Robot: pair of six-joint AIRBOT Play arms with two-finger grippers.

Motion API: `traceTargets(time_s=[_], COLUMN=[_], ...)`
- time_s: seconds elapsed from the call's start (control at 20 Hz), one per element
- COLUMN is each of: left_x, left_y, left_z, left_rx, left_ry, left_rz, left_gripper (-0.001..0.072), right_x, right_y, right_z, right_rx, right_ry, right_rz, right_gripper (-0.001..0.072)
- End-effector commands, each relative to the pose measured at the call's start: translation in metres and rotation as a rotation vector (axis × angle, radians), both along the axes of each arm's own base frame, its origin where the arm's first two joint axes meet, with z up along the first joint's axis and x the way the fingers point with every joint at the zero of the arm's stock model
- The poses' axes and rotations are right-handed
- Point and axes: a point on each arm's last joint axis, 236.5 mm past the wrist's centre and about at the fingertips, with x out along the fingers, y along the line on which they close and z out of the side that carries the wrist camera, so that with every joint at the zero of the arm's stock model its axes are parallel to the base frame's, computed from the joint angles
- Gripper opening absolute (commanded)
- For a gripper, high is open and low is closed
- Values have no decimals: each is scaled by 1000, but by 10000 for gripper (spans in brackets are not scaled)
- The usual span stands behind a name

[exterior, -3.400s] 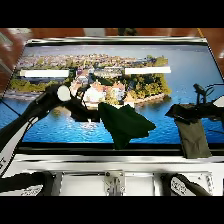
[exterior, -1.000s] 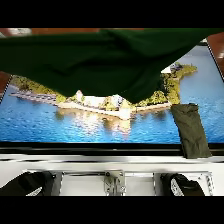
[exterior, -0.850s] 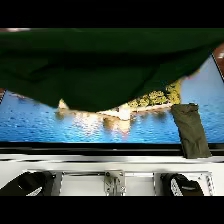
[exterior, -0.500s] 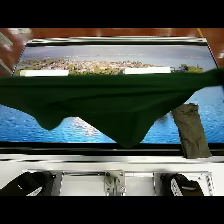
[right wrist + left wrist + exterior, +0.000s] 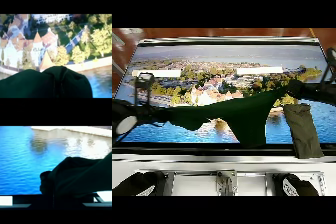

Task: Fold the shirts.

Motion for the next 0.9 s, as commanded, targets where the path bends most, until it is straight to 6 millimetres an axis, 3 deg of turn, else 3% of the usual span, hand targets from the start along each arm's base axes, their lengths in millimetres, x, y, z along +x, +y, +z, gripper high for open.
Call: traceTargets(time_s=[0.0, 0.15, 0.3, 0.35, 0.4, 0.45, 0.55, 0.65, 0.7, 0.8, 0.85], left_x=[26, 34, 29, 29, 31, 31, 27, 25, 23, 10, -3], left_y=[-35, -42, -46, -45, -43, -36, -4, 29, 39, 43, 42], left_z=[-62, -107, -131, -130, -127, -120, -102, -81, -73, -75, -87], left_rx=[-157, -146, -138, -137, -139, -116, -29, 4, -23, -107, -143], left_ry=[84, 175, 250, 246, 243, 255, 319, 335, 332, 353, 394], left_rz=[58, 81, 95, 95, 99, 84, 46, 32, 46, 63, 70], left_gripper=[39, 40, 40, 45, 232, 720, 720, 720, 720, 720, 720], right_x=[67, 76, 78, 81, 80, 75, 64, 43, 29, -11, -30], right_y=[0, 20, 32, 33, 35, 35, 25, -3, -19, -54, -70], right_z=[-61, -119, -130, -126, -118, -106, -71, -37, -30, -42, -55], right_rx=[196, 324, 373, 373, 383, 386, 387, 350, 311, 194, 126], right_ry=[26, 164, 180, 159, 148, 142, 117, 101, 115, 227, 305], right_rz=[-137, -133, -91, -80, -52, -3, 83, 129, 134, 126, 123], right_gripper=[65, 66, 96, 262, 540, 635, 635, 634, 634, 635, 635])
